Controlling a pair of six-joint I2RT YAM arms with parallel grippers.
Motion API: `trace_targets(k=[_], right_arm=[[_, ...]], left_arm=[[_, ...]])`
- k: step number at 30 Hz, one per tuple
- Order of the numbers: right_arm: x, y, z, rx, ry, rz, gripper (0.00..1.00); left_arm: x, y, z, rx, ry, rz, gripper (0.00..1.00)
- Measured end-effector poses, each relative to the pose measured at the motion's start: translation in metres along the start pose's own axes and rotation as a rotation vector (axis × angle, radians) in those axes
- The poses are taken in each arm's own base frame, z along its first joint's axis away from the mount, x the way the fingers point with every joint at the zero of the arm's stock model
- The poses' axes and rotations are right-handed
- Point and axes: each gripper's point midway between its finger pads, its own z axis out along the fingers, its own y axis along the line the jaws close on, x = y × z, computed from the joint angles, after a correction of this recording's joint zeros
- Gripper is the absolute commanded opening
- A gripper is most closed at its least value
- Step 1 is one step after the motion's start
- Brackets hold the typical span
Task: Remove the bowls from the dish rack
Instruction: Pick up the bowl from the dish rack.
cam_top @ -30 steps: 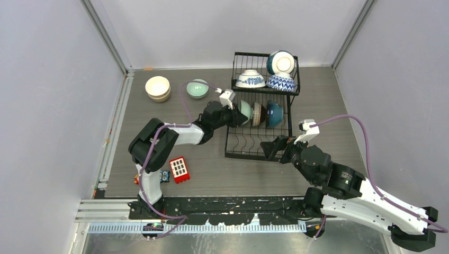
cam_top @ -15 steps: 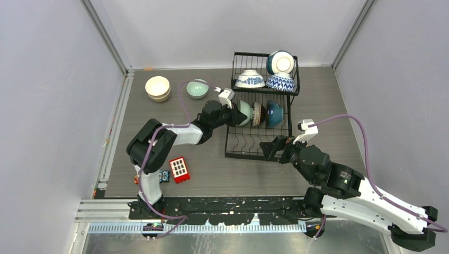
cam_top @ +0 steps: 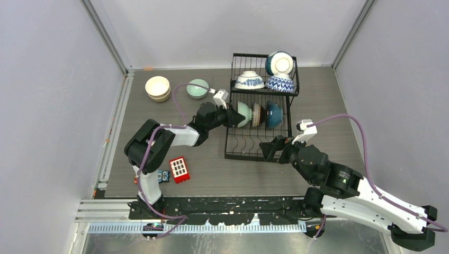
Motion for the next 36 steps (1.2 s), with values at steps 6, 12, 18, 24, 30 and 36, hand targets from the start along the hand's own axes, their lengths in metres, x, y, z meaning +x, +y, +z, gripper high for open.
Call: trace_targets(k=[6,12,18,24,30,36], right_arm=[[0.001,0.000,0.001,0.002,0.002,-0.002,0.98],[0.001,0.000,0.001,0.003,0.004,-0.004,0.98],[0.001,0.000,0.001,0.003,0.002,-0.003,0.98],[0.001,0.000,0.001,0.003,0.003,-0.003,0.98],[0.001,0.000,0.001,0.003,0.003,-0.003,0.98],[0.001,0.000,0.001,0.003,0.003,-0.008,0.98]], left_arm=[[-0.001,-0.007,-0.002,0.039,-0.006,-0.036,0.00],[-0.006,-0.019,-0.004,0.098,-0.010,-0.056,0.00],[-0.027,-0.016,-0.013,0.097,-0.054,-0.045,0.00],[-0.033,-0.012,-0.021,0.086,-0.068,-0.040,0.00],[-0.035,-0.019,-0.026,0.107,-0.065,-0.034,0.00],[-0.043,-0.032,-0.032,0.143,-0.071,-0.030,0.00]])
